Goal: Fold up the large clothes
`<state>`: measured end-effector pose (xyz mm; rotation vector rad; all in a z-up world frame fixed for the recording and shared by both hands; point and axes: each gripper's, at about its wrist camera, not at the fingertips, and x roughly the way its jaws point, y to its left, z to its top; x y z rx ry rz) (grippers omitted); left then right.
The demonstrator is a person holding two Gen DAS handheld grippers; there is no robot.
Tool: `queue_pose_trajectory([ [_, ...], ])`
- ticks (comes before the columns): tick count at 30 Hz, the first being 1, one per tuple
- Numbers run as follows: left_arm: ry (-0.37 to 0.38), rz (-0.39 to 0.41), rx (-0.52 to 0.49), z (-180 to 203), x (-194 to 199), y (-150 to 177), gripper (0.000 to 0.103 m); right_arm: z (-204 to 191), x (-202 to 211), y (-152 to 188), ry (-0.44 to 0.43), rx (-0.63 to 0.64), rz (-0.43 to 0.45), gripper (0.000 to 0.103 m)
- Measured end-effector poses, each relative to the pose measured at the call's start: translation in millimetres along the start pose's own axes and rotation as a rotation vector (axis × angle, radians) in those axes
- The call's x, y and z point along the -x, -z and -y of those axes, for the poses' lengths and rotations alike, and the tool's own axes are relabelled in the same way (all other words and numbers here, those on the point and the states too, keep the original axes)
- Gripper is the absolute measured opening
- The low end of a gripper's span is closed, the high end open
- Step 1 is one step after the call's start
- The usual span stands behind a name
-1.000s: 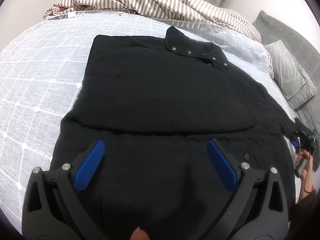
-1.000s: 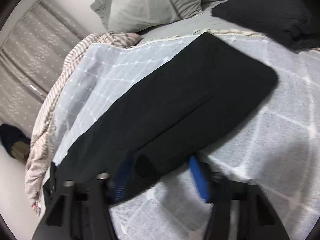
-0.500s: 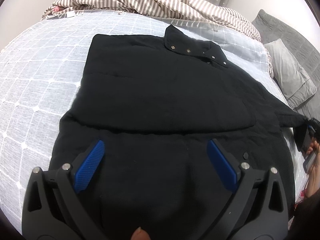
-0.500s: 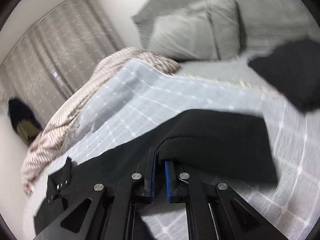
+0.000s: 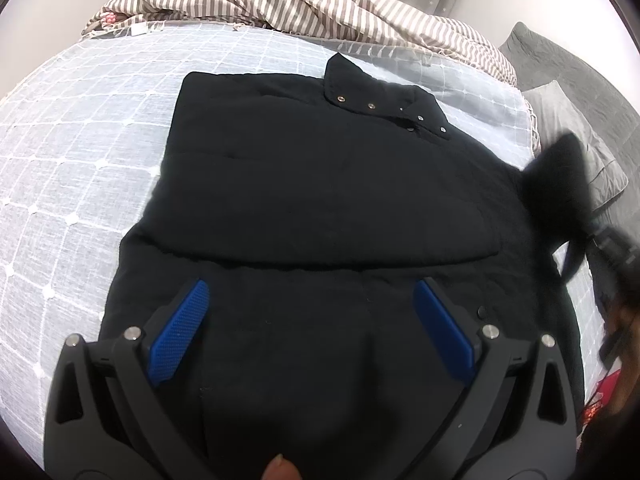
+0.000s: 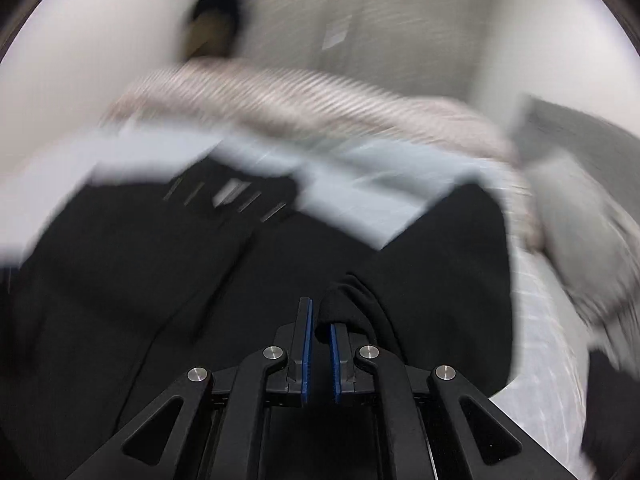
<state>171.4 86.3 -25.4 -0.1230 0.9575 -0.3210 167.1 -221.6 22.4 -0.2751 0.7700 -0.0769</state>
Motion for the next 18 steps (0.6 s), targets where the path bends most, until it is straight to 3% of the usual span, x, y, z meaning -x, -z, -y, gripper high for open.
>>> queue_pose_trajectory([
  [1,-0.003,0.0,-0.005,0.7,0.4,0.2,0.102,-25.2,-21.0,7.2,-0.038,0.068,-0.073,0.008],
  [5,-0.014,0.01,-0.037,8.2,4.9,-0.5,0.102,-62.1,-76.7,36.4,-0.073,0.158,-0.286,0.01],
  [8,-0.028,0.024,-0.084,20.3,10.5,-1.2,0.102,-60.4,-70.3,36.0,-0.082,0.151,-0.282,0.024],
  [10,-0.037,0.035,-0.133,33.2,15.1,-1.1,0.102,-46.2,-58.2,30.4,-0.15,0.054,-0.281,0.059],
  [13,-0.013,0.035,-0.2,58.0,19.8,-0.2,0.102,-24.5,-29.8,26.0,-0.219,-0.07,-0.214,0.066],
  [18,0.011,0.035,-0.302,105.8,21.5,2.9,0.102,24.4,4.2,33.7,-0.214,-0.28,-0.201,0.067],
])
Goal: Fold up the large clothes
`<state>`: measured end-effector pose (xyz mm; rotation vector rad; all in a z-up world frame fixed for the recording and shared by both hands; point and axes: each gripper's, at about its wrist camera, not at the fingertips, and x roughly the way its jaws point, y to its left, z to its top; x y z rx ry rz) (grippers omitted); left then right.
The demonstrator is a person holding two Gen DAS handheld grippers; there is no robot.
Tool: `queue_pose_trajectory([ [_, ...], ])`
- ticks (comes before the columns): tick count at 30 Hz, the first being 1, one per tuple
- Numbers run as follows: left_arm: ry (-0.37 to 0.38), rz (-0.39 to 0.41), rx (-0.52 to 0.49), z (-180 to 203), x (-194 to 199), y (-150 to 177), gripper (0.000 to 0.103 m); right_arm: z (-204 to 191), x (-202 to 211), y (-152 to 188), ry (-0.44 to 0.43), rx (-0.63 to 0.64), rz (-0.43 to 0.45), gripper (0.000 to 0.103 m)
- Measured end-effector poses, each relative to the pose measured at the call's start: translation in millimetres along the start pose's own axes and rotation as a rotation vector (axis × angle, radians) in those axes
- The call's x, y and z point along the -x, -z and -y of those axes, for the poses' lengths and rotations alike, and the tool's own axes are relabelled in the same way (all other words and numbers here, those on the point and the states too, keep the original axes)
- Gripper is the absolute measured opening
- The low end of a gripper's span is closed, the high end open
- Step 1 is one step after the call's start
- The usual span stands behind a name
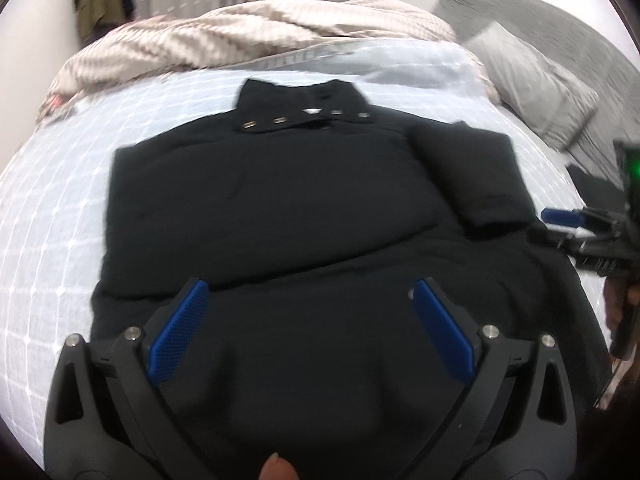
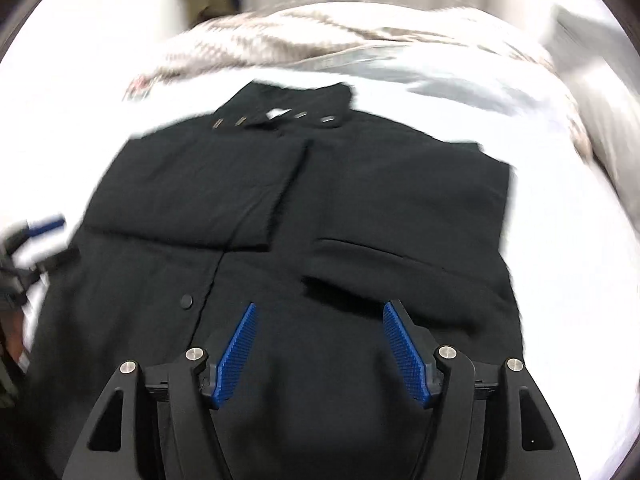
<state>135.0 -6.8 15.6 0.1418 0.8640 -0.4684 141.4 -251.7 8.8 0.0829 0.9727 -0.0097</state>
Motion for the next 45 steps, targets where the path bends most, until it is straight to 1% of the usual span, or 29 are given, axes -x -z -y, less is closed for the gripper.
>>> queue_pose_trajectory([
  [5,0.039,-0.008,-0.115,54.2,-5.2,-8.4,0.102,57.9,28.2,18.8,-0.061,-0.234,0.072,0.073],
  [7,0.053,-0.013,-0.175,78.2,-8.9,-9.7,0.102,85.5,30.2,29.2,-0.104,-0.342,0.085,0.074],
  [10,0.074,-0.01,-0.284,117.8,-19.6,-12.2,0.102,128.4,30.0,39.9,-0.15,-0.544,0.097,0.074],
  [13,0.086,-0.003,-0.375,150.0,-34.9,-15.6,0.102,161.4,29.1,49.8,-0.211,-0.697,0.137,0.074],
  [14,0.087,-0.006,-0.414,165.4,-44.3,-16.6,0.102,167.4,27.9,52.4,-0.212,-0.725,0.134,0.074],
  [18,0.098,-0.014,-0.514,205.4,-70.9,-21.2,0.102,176.0,25.8,56.6,-0.173,-0.751,0.112,0.074],
  [21,0.096,-0.014,-0.584,232.3,-89.6,-24.0,0.102,170.8,25.6,56.9,-0.141,-0.727,0.093,0.074],
  [23,0.088,-0.016,-0.617,243.2,-101.3,-24.9,0.102,166.6,21.6,58.1,-0.125,-0.707,0.075,0.074],
  [24,0.08,-0.022,-0.629,247.5,-109.3,-25.8,0.101,165.4,18.3,58.0,-0.119,-0.698,0.062,0.074],
  [25,0.074,-0.03,-0.633,249.9,-116.6,-27.0,0.096,163.5,15.2,57.1,-0.113,-0.69,0.047,0.074],
  [26,0.07,-0.035,-0.629,250.3,-121.6,-28.4,0.093,161.6,12.3,56.8,-0.108,-0.684,0.039,0.074],
  [27,0.068,-0.035,-0.621,249.9,-124.1,-29.8,0.085,160.6,11.0,56.3,-0.102,-0.68,0.029,0.074],
  [28,0.069,-0.031,-0.609,249.2,-125.3,-31.4,0.076,160.6,11.3,56.1,-0.098,-0.678,0.025,0.074],
  [29,0.073,-0.024,-0.589,247.2,-124.8,-34.0,0.07,160.6,10.8,55.6,-0.095,-0.674,0.023,0.074],
  [30,0.088,-0.019,-0.564,243.8,-122.3,-37.3,0.058,161.3,11.8,54.8,-0.091,-0.67,0.025,0.074],
  [31,0.111,-0.019,-0.542,241.7,-120.5,-39.8,0.042,162.3,12.5,54.8,-0.09,-0.67,0.029,0.074],
  [32,0.157,-0.024,-0.501,237.5,-115.9,-43.7,0.034,163.8,13.1,54.8,-0.091,-0.674,0.034,0.074],
  [33,0.198,-0.031,-0.462,232.8,-110.7,-46.9,0.022,166.3,14.0,55.6,-0.094,-0.684,0.04,0.074],
  [34,0.216,-0.031,-0.438,229.3,-108.4,-49.9,0.019,170.8,15.4,58.0,-0.1,-0.704,0.047,0.074],
  [36,0.252,-0.006,-0.372,218.8,-93.1,-55.2,0.016,177.5,18.3,62.1,-0.104,-0.735,0.051,0.074],
  [38,0.286,0.012,-0.308,205.2,-79.6,-60.4,0.016,185.3,21.0,67.7,-0.092,-0.767,0.052,0.074],
  [41,0.337,0.043,-0.17,171.9,-59.1,-67.3,0.014,190.7,24.4,71.9,-0.061,-0.779,0.051,0.074],
  [42,0.351,0.053,-0.109,155.3,-52.3,-68.3,0.014,191.3,25.8,72.8,-0.053,-0.779,0.052,0.074],
  [45,0.36,0.061,0.01,113.4,-44.7,-62.7,0.014,189.9,28.1,73.1,-0.046,-0.77,0.053,0.074],
])
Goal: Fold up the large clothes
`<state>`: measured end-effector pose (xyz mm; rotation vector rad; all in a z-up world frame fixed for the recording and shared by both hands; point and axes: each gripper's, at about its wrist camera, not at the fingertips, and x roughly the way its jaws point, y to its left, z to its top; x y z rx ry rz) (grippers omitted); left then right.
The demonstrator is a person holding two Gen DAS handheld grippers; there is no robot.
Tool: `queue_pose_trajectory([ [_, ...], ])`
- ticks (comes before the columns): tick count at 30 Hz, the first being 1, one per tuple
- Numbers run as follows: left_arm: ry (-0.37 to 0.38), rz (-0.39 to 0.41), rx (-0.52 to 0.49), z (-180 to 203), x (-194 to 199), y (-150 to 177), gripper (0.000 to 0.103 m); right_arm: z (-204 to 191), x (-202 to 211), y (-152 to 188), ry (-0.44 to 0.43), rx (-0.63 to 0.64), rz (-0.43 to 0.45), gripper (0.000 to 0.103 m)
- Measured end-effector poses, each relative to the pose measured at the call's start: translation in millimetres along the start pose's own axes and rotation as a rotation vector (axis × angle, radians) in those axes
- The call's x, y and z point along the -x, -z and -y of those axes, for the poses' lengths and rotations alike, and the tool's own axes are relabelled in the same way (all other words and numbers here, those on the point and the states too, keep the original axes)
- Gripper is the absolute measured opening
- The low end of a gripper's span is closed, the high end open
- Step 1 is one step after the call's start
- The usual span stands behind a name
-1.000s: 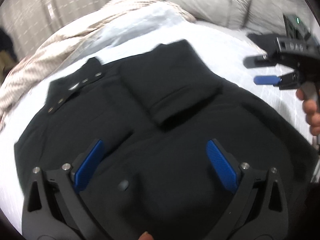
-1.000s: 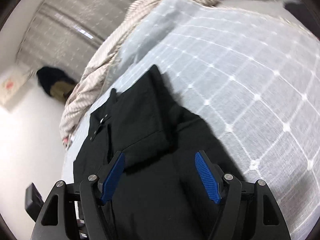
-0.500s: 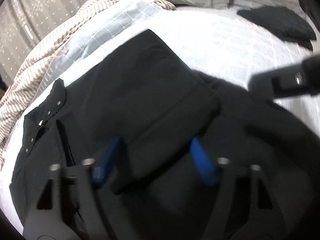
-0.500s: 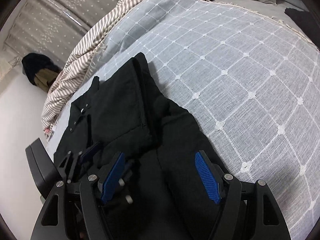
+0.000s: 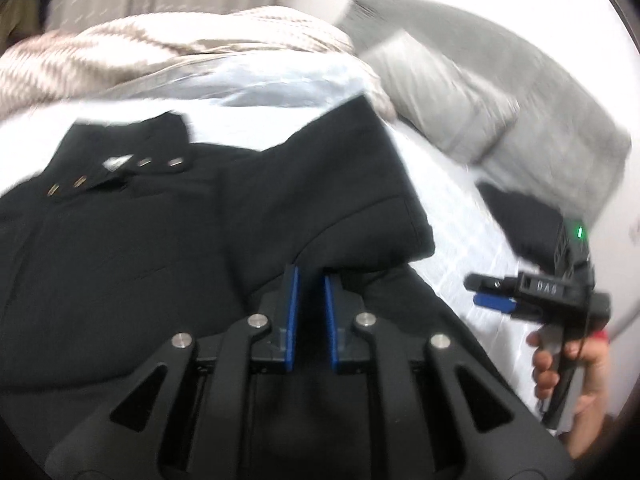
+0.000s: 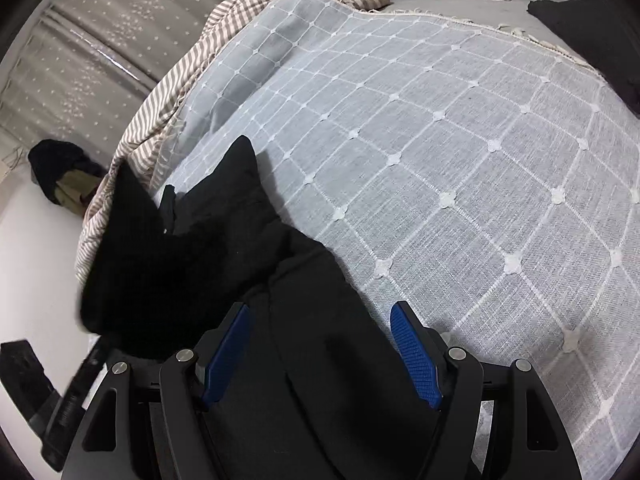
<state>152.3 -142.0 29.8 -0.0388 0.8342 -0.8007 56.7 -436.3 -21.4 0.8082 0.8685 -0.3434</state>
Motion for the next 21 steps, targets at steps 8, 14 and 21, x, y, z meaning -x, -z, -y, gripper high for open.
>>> queue_pose_trajectory([
  [8,-0.077,-0.113,0.1,-77.1,19.1,42.4,0.039,-14.4,-8.2,5.2,0.002,0.036,-0.023,0.074],
  [14,0.08,-0.087,0.129,-94.4,51.3,55.7,0.084,-19.3,-14.4,6.2,0.001,0.041,-0.037,0.074],
  [21,-0.024,-0.044,0.236,-124.7,37.1,36.5,0.084,-7.4,-17.0,2.3,0.023,0.024,-0.024,0.074],
])
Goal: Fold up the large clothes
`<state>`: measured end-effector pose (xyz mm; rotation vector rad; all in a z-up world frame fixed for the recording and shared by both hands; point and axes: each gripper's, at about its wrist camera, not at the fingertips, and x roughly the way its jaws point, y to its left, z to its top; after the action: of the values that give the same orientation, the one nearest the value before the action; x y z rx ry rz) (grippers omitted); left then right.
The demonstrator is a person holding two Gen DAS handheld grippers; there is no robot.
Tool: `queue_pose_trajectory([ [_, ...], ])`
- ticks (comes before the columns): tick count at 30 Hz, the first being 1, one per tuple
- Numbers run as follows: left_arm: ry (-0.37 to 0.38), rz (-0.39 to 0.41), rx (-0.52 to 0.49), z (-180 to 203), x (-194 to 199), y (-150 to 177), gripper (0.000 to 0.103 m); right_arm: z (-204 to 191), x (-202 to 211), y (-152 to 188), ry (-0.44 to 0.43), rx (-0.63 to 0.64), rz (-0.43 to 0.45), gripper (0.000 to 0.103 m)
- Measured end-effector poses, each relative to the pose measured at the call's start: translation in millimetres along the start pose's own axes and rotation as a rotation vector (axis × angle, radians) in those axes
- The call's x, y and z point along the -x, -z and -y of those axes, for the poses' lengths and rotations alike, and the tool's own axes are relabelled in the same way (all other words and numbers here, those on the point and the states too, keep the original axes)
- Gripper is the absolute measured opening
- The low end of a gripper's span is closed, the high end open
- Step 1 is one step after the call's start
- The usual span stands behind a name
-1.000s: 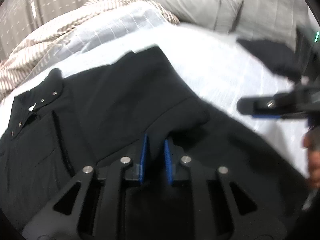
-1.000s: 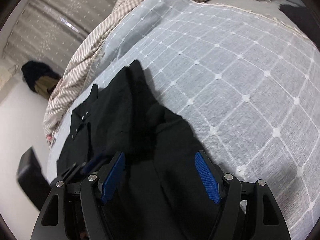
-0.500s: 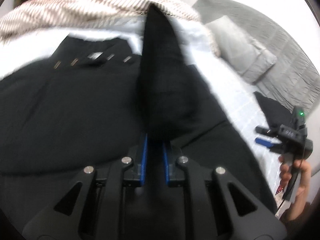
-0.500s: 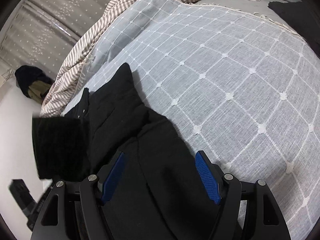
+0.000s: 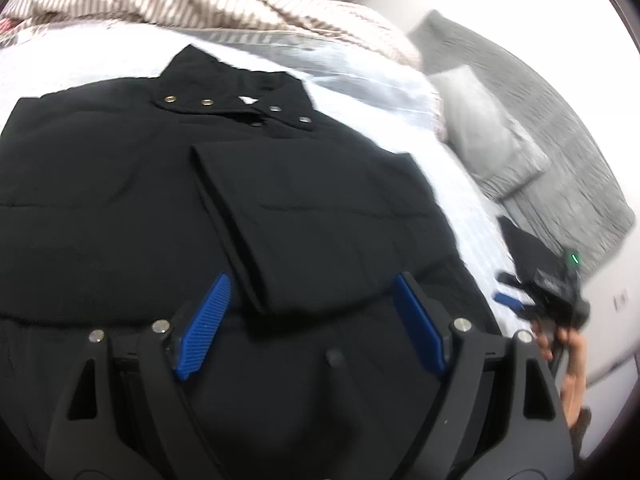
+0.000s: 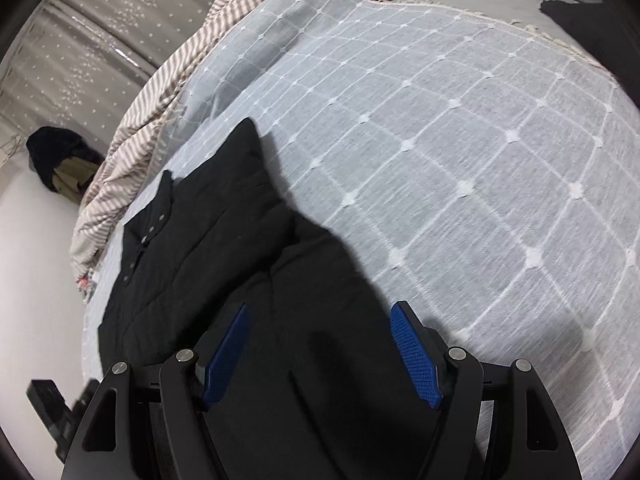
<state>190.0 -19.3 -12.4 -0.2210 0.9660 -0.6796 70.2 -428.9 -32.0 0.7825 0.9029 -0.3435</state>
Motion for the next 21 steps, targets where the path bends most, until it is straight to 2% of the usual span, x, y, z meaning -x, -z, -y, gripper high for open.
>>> queue_pose_trajectory([
  [3,-0.069,-0.017,-0.005,-6.1,-28.5,-10.7,0.08,5.3,-5.3,-3.0,0.052,0.018,0.027,0.074],
  [4,-0.086,-0.021,-0.002,-9.3,-34.7,-13.3,0.07,6.0,-10.3,-3.2,0.073,0.028,0.027,0.074],
  [5,-0.103,-0.026,0.007,-11.6,-40.8,-15.0,0.066,6.1,-14.4,-3.0,0.087,0.036,0.026,0.074],
  [6,-0.123,-0.026,0.018,-13.6,-47.5,-18.4,0.053,4.7,-19.4,-2.4,0.102,0.048,0.023,0.074],
  [7,-0.127,-0.017,0.019,-14.4,-49.5,-20.6,0.034,1.5,-24.8,-1.9,0.111,0.069,0.024,0.074],
  [10,-0.114,0.017,0.025,-13.3,-48.6,-30.5,0.018,-15.9,-38.7,-3.0,0.115,0.161,0.052,0.074],
  [15,-0.102,0.064,0.009,-6.0,-42.0,-43.5,0.015,-42.5,-72.2,-0.5,0.201,0.347,0.104,0.074],
  [18,-0.141,0.064,-0.023,-4.3,-47.6,-45.6,0.015,-38.8,-70.3,-6.3,0.201,0.298,0.147,0.072],
  [20,-0.191,0.038,-0.02,-9.3,-58.8,-43.1,0.022,-26.8,-64.2,-10.4,0.201,0.223,0.176,0.072],
  [21,-0.221,0.001,0.005,-17.7,-68.8,-39.2,0.029,-20.4,-62.9,-11.8,0.213,0.192,0.184,0.072],
])
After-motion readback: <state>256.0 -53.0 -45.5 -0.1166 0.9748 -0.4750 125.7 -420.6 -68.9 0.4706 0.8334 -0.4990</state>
